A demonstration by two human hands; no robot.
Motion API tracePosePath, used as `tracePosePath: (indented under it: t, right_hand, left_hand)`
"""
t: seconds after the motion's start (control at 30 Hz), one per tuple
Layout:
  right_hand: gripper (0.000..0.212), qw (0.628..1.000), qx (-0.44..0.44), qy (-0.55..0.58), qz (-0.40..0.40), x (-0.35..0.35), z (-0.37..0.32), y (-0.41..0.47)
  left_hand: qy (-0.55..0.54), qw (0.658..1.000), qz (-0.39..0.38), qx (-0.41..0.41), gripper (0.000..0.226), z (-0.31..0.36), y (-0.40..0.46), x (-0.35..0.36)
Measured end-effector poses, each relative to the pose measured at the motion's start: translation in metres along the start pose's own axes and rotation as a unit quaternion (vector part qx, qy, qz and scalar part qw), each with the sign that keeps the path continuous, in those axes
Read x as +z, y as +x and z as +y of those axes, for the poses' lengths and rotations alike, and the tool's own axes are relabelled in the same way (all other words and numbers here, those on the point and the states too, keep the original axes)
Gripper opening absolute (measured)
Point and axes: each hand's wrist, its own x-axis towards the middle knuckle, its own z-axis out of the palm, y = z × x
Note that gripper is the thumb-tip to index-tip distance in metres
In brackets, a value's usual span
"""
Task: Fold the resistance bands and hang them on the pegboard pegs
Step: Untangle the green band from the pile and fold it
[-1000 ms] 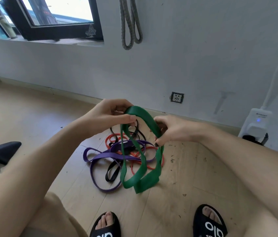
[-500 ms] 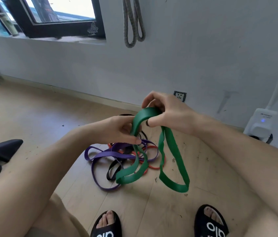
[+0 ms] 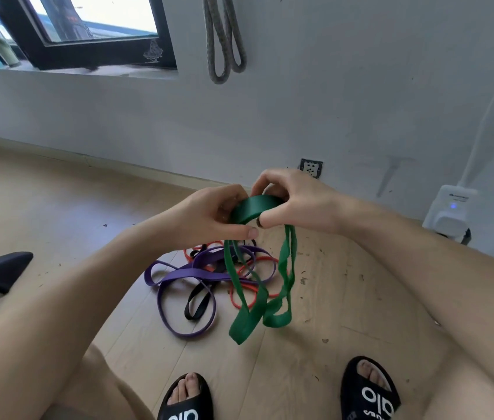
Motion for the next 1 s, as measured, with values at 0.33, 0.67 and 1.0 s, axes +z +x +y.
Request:
tracePosePath:
  t: [0.33,0.67,1.0]
  right_hand:
    - [0.024,0.995,0.030,0.071,0.066,0.006,0.001,0.005]
    - [0.010,0.973,0.034,0.196,0.116,0.016,-0.009,0.010]
    - [0.011,0.965,0.028,0.200,0.165,0.015,-0.014,0.015]
  left_hand:
    - [0.020,0.999,0.013,0.023,0.036,0.001,0.002,0.001]
    - [-0.059,0.998,0.024,-0.002,0.029,-0.001,0.007,0.015]
    - [-0.041,0.999,0.018,-0.004,0.035,-0.003,0.013,0.019]
